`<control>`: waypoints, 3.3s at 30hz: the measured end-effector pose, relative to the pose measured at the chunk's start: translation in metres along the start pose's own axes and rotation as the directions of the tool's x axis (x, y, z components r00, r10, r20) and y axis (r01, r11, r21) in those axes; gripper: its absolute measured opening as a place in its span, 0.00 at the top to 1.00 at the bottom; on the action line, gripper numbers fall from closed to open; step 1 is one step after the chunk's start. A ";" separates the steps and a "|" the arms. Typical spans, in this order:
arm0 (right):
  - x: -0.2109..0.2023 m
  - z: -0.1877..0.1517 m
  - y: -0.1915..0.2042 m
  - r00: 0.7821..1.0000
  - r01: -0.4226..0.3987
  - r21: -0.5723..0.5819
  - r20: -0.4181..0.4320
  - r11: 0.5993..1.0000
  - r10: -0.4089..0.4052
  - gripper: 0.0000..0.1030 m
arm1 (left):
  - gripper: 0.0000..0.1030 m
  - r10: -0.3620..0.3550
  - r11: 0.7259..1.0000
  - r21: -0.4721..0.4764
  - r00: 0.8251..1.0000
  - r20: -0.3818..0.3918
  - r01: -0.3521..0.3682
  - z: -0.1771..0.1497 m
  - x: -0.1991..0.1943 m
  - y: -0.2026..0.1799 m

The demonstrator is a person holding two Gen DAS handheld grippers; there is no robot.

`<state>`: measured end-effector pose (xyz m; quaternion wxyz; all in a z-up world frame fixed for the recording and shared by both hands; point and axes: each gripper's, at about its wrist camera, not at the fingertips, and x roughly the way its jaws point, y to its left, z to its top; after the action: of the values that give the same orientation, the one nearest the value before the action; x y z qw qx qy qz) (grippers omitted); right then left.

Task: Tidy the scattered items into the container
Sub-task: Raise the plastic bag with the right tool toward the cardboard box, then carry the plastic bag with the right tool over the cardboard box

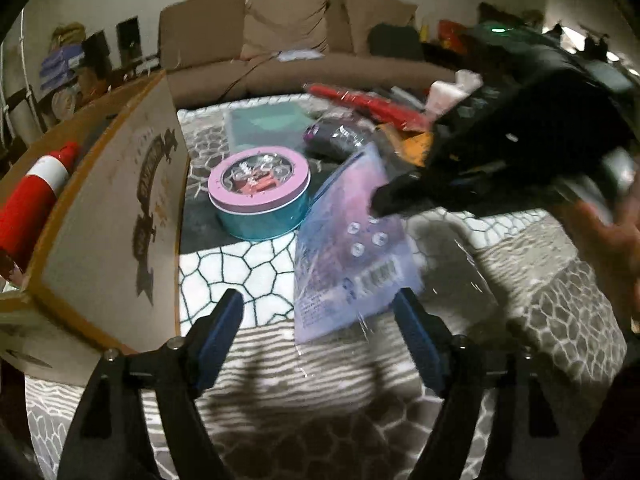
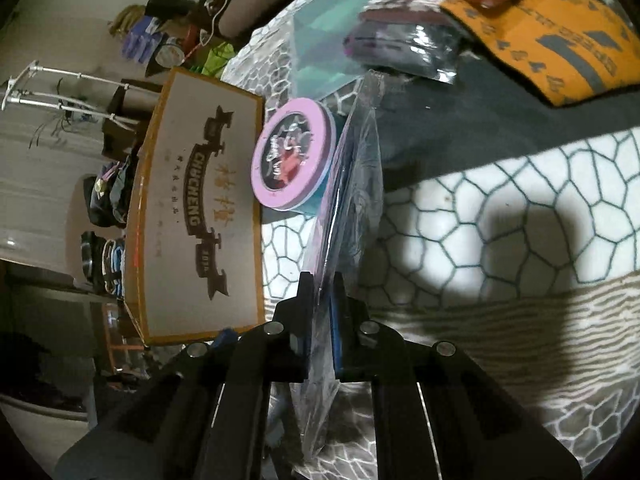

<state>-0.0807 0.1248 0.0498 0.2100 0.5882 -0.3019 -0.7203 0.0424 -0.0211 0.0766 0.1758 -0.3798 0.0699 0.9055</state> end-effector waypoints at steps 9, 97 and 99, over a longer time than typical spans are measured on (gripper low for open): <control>0.007 0.003 0.023 1.000 0.006 -0.037 -0.008 0.999 -0.006 0.92 | 0.10 0.090 0.991 0.097 0.996 0.027 -0.093 -0.013 0.026 -0.005; -0.050 -0.049 -0.093 0.949 -0.314 0.056 0.054 0.948 0.311 0.75 | 0.49 -0.655 0.680 -0.508 0.750 -0.095 0.529 0.013 0.050 0.001; -0.062 -0.042 -0.070 0.952 -0.303 -0.006 0.044 0.953 0.303 0.75 | 0.49 -0.640 0.690 -0.490 0.765 -0.068 0.533 0.026 0.033 0.004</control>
<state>-0.0220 0.2088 0.0413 0.3113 0.5189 -0.3934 -0.6922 0.0028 -0.0094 0.0712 0.3570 -0.5152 -0.2436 0.7401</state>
